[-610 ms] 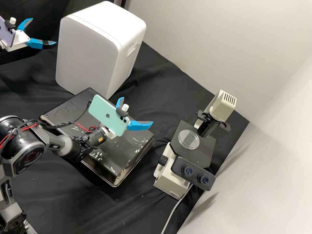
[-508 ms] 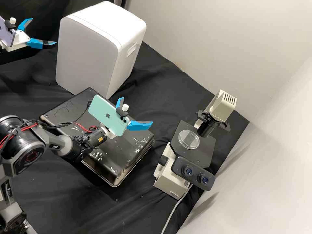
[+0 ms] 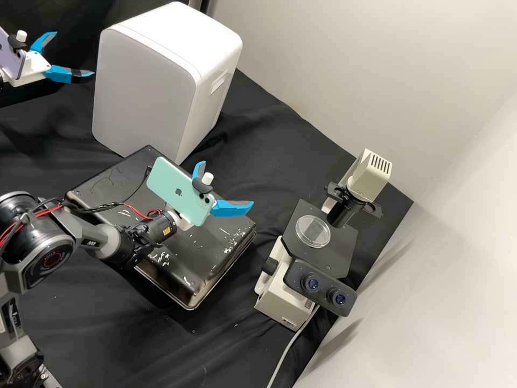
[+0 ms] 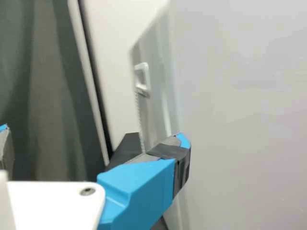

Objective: Place the petri dish on the bench

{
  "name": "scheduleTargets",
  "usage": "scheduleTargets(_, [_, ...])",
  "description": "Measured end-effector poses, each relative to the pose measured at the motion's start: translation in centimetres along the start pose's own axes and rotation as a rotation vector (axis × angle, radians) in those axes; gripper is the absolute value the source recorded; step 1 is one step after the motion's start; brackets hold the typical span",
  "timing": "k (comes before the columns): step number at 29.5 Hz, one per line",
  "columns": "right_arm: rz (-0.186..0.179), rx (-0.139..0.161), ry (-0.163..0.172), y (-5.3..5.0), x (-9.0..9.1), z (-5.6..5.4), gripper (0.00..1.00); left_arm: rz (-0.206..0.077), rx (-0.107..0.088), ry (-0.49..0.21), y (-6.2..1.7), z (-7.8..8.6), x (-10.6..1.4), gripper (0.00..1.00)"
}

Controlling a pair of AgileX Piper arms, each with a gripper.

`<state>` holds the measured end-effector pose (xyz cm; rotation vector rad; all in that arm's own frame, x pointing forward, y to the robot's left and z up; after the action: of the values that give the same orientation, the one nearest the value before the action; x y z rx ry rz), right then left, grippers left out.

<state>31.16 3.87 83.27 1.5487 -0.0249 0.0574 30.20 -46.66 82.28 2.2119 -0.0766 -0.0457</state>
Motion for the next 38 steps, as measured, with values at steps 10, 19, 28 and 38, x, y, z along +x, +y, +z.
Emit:
scheduleTargets(10, [0.000,0.000,0.000,0.0,0.0,0.0,1.00,0.007,0.010,-0.296,-0.44,4.6,-4.5,1.00])
scheduleTargets(19, [0.000,0.000,0.000,0.0,0.0,0.0,1.00,-0.038,0.017,-0.469,-2.45,6.2,-9.3,1.00])
scheduleTargets(28, [0.000,0.000,0.000,0.0,0.0,0.0,1.00,-0.077,0.038,-0.609,-3.26,7.7,-12.7,1.00])
scheduleTargets(38, [0.000,0.000,0.000,0.0,0.0,0.0,1.00,-0.088,0.033,-0.653,-3.57,8.1,-14.1,1.00])
